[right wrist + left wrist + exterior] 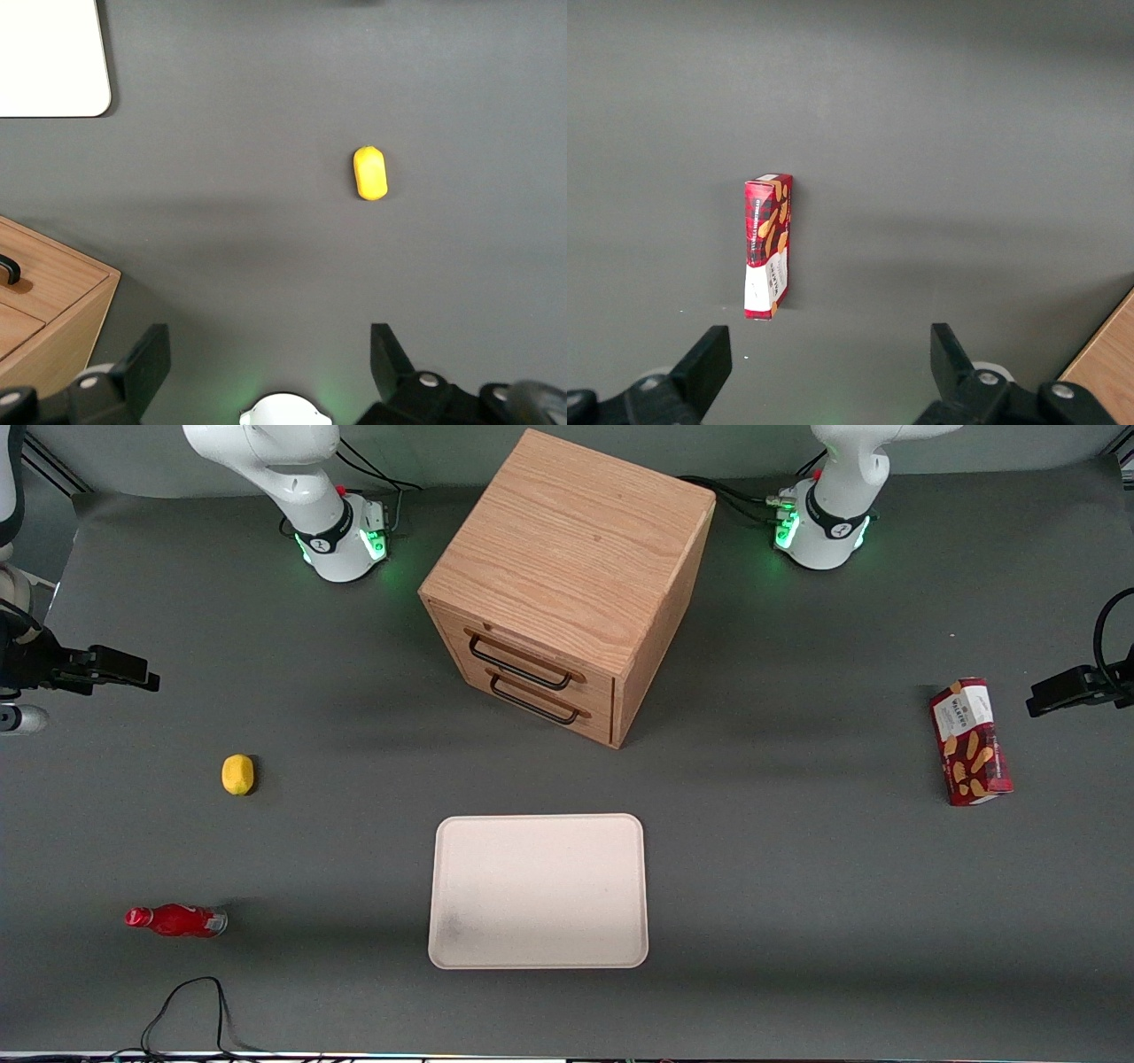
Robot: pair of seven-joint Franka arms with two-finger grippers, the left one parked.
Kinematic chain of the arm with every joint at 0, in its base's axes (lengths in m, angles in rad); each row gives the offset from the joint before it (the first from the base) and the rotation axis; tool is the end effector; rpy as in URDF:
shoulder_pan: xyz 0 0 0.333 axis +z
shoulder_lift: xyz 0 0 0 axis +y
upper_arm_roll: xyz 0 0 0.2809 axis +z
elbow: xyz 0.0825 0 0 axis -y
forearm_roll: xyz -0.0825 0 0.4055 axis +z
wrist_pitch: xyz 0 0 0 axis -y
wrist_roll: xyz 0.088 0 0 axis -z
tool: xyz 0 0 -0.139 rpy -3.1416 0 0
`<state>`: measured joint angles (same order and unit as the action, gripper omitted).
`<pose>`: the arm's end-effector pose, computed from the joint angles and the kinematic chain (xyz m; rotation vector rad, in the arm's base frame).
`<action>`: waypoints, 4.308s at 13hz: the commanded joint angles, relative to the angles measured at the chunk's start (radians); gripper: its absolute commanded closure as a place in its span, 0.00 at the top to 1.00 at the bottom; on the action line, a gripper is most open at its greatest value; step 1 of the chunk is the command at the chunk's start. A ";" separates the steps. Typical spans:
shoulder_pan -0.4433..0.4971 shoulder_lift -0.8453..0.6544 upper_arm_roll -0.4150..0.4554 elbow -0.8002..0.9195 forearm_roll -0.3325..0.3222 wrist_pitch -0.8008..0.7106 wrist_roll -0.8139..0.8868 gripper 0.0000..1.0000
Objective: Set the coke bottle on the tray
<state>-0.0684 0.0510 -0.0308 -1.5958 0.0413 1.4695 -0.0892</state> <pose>0.5672 -0.0500 0.5086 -3.0739 0.0147 0.2662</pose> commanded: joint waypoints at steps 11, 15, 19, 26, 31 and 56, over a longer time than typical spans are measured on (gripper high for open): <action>-0.004 0.015 0.009 0.031 0.022 -0.026 0.016 1.00; -0.002 0.018 0.011 0.031 0.022 -0.028 0.026 1.00; -0.017 0.018 0.008 0.039 0.009 -0.026 0.011 1.00; -0.114 0.229 -0.020 0.261 -0.027 -0.025 -0.110 1.00; -0.119 0.456 -0.107 0.524 -0.026 0.002 -0.147 1.00; -0.065 0.885 -0.018 0.708 -0.120 0.430 -0.187 0.95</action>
<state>-0.1241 0.9199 -0.0508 -0.9260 -0.0653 1.9307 -0.2253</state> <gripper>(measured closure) 0.035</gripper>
